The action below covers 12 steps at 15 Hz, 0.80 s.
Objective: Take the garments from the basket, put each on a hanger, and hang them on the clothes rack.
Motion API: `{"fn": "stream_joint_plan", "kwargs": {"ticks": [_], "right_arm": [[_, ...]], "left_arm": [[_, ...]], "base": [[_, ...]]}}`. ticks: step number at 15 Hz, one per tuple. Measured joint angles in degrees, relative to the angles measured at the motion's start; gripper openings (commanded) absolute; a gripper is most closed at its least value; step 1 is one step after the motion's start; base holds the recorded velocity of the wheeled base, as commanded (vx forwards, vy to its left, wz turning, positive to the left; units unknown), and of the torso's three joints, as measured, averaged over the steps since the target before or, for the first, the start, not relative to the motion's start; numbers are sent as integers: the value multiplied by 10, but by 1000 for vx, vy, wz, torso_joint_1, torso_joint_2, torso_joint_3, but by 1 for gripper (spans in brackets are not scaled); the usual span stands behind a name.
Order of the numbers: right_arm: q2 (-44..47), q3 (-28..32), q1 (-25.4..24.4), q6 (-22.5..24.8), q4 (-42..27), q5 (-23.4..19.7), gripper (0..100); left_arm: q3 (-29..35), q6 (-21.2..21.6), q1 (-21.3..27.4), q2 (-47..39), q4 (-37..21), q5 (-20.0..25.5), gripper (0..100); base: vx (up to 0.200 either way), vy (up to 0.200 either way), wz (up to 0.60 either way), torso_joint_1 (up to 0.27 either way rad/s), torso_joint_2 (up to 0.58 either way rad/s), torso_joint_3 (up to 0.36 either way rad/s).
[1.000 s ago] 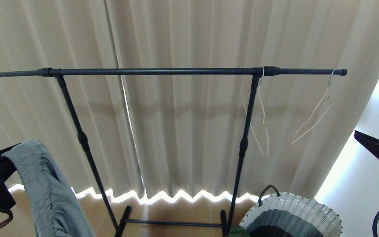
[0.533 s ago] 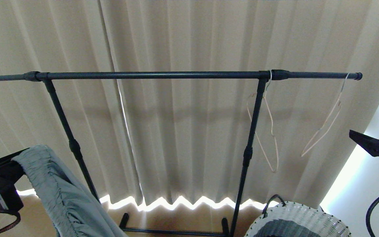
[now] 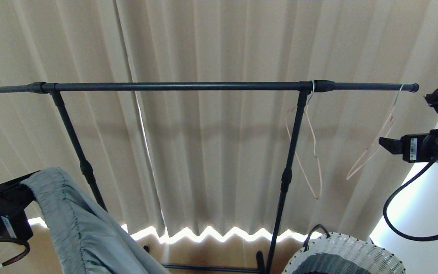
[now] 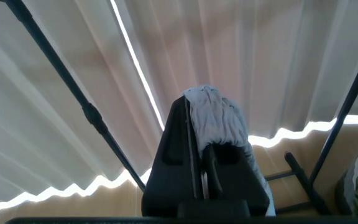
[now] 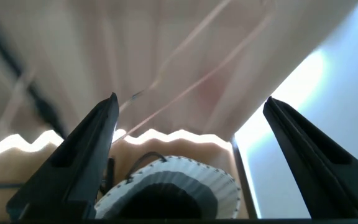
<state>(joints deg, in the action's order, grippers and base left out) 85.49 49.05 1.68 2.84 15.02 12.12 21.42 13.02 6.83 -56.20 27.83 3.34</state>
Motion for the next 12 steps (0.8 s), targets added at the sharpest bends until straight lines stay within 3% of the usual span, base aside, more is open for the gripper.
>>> {"fn": "stream_joint_plan", "kwargs": {"ticks": [6,12], "right_arm": [[112,66,1,-43,0,16,100],[145,75,9,-45,-2,49,100]], "left_arm": [[-3,1,1,1,0,0,0],[-4,1,1,0,0,1,0]], "base": [[0,0,0,0,0,0],[0,0,0,0,0,0]]}}
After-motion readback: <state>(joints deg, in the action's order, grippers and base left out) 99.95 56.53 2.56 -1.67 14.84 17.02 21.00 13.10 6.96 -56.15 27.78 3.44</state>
